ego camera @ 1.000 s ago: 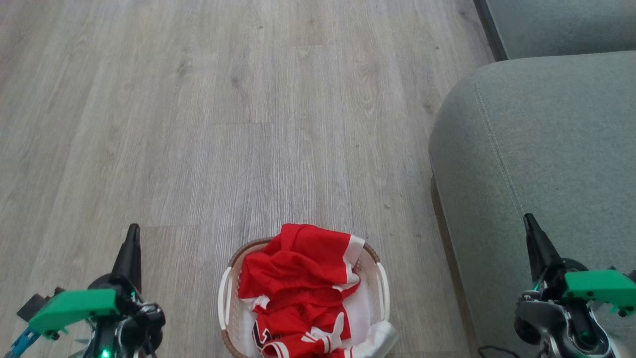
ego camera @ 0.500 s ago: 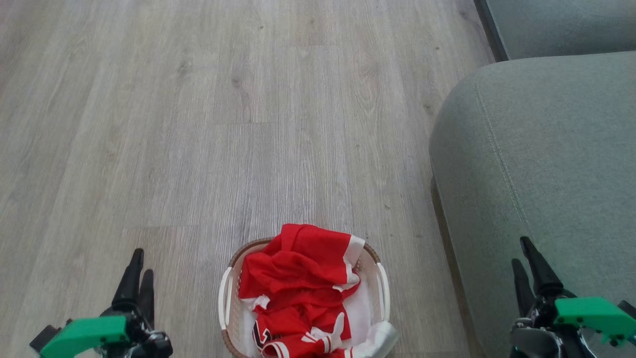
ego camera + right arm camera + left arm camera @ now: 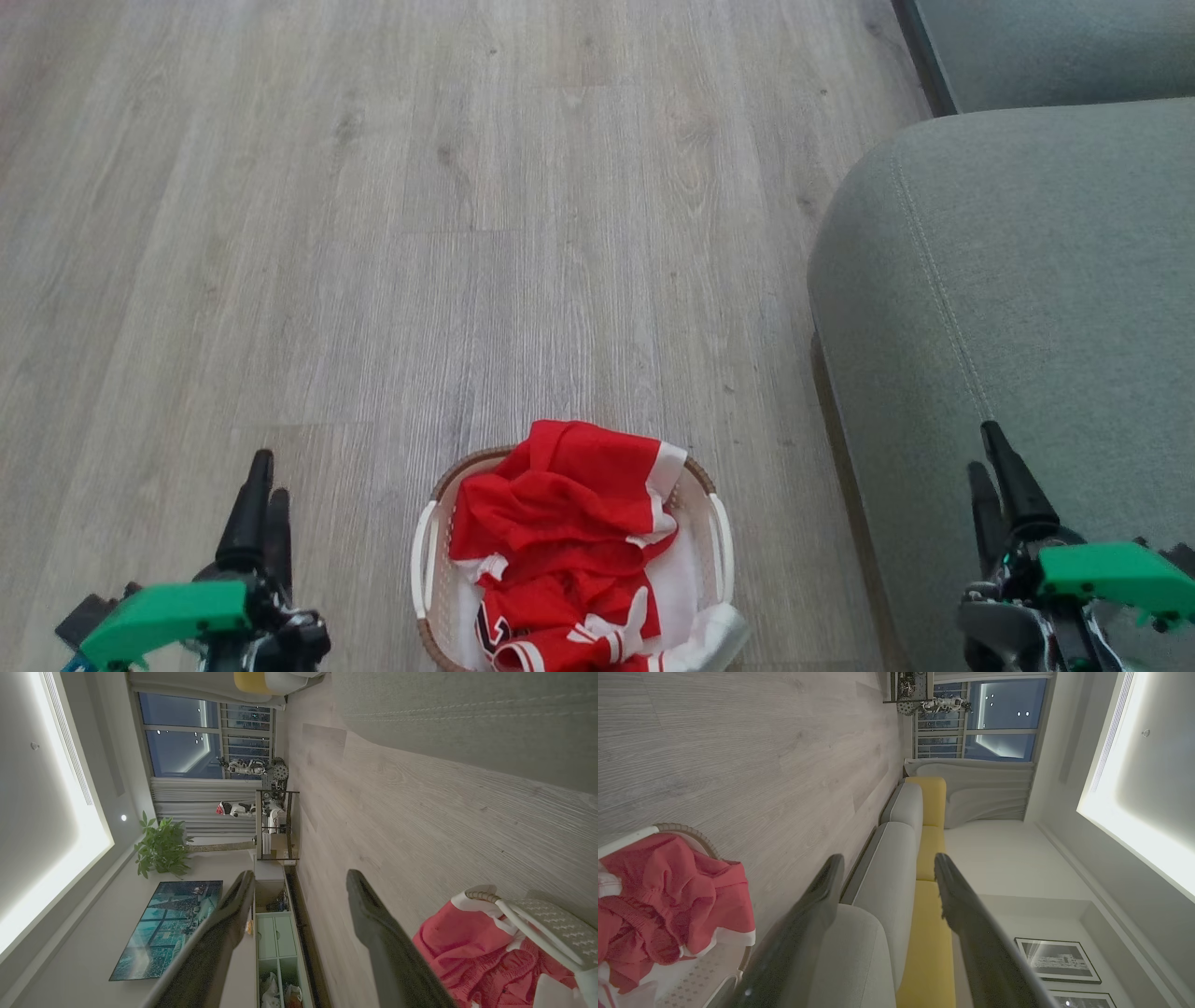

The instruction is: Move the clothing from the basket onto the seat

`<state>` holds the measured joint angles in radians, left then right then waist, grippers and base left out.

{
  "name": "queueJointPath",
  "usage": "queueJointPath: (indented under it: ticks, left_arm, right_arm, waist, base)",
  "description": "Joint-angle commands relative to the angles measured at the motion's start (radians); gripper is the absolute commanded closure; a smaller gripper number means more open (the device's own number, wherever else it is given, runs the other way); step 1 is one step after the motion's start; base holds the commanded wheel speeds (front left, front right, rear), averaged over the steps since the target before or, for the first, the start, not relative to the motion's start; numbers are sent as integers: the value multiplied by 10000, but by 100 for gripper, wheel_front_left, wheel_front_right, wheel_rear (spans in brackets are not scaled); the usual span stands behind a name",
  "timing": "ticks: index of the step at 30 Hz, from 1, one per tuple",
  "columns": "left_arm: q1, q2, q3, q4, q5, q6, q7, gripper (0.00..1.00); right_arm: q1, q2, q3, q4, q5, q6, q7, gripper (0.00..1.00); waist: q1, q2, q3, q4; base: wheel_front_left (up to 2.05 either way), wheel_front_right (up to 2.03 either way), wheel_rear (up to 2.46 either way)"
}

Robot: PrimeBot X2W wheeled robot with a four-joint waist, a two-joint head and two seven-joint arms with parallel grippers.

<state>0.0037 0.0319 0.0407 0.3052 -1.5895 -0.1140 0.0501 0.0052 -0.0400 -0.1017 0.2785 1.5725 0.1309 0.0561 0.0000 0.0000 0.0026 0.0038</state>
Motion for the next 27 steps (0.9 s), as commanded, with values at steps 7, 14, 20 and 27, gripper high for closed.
queueJointPath:
  ticks: [7,14,20,27]
  left_arm:
    - [-628,136,-83,-678,969,-49,-265,0]
    - [-638,129,-198,-858,1995,-48,-469,0]
    - [-668,133,-286,-1039,3314,-27,-674,0]
    - [-672,170,-457,-1226,4791,-39,-879,0]
  right_arm:
    - [-329,-138,173,-751,-919,0,-278,0]
    - [-312,-233,411,-1045,-1924,0,-486,0]
    - [-269,-343,603,-1282,-2995,-1,-694,0]
    - [-249,-471,785,-1462,-4232,-1,-902,0]
  waist:
    - [0,0,-6,13]
    - [0,0,-14,23]
    - [0,0,-24,35]
    - [0,0,-25,45]
  base:
    - [0,0,0]
    - [0,0,0]
    - [0,0,0]
    - [0,0,0]
